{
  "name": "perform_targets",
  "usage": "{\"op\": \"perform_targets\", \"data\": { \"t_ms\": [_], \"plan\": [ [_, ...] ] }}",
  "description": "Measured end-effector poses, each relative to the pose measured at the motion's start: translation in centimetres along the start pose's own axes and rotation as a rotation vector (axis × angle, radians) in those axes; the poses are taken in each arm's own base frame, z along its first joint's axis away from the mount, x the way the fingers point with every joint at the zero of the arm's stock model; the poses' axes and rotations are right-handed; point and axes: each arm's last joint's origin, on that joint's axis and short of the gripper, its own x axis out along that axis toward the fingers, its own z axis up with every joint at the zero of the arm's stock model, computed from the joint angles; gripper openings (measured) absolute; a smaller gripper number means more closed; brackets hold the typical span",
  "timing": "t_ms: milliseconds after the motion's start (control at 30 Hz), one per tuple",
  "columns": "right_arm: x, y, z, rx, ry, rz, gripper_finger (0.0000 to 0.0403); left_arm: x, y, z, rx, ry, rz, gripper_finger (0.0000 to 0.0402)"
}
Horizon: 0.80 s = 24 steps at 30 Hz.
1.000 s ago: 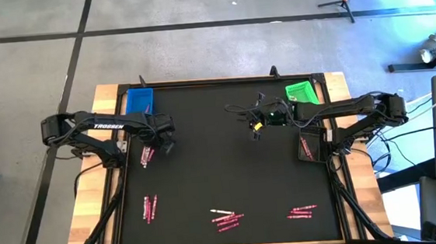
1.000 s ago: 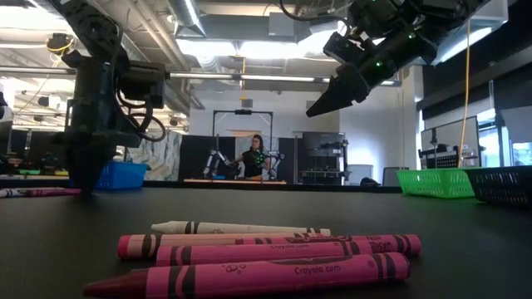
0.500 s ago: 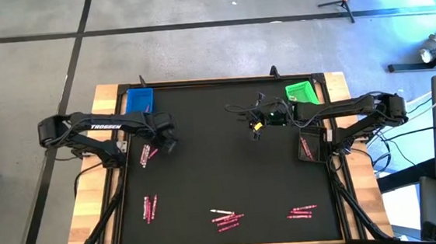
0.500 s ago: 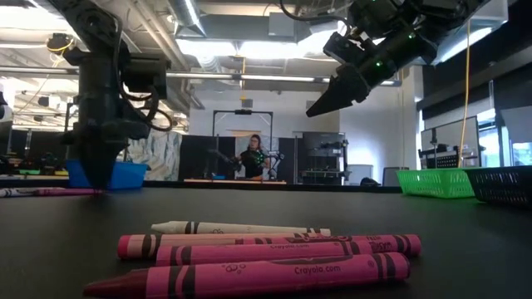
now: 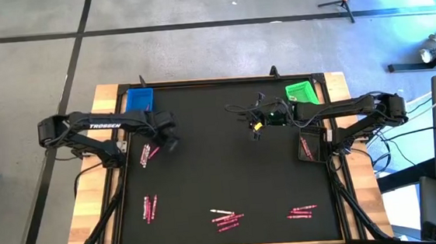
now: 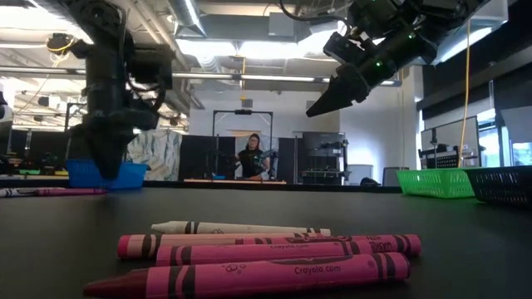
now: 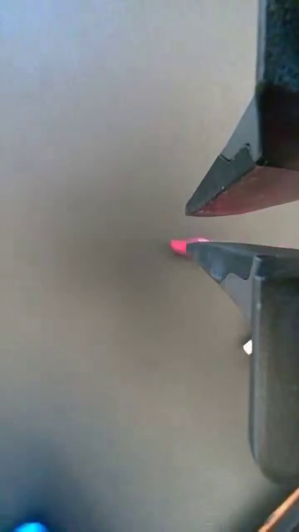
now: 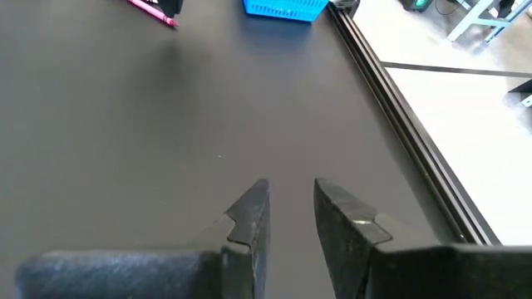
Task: Sort crayons
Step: Put the red crayon into the blue bin
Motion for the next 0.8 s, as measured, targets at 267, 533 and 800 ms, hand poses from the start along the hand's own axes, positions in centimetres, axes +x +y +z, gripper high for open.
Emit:
{"op": "perform_targets", "data": {
  "t_ms": [267,533,800],
  "plan": [
    [0.0,0.0,0.0,0.000,0.003,0.001,0.0094,-1.6,-1.5,0.1,0.126,-0.005,-0.018,0.0053],
    [0.0,0.0,0.0,0.000,0.003,0.001,0.0094,-1.6,-0.8,-1.0,0.145,0.070,0.087,0.0053],
    [0.0,0.0,0.0,0.000,0.002,0.001,0.0094,0.4,0.1,-1.9,0.128,0.114,0.055,0.0064]
  ]
}}
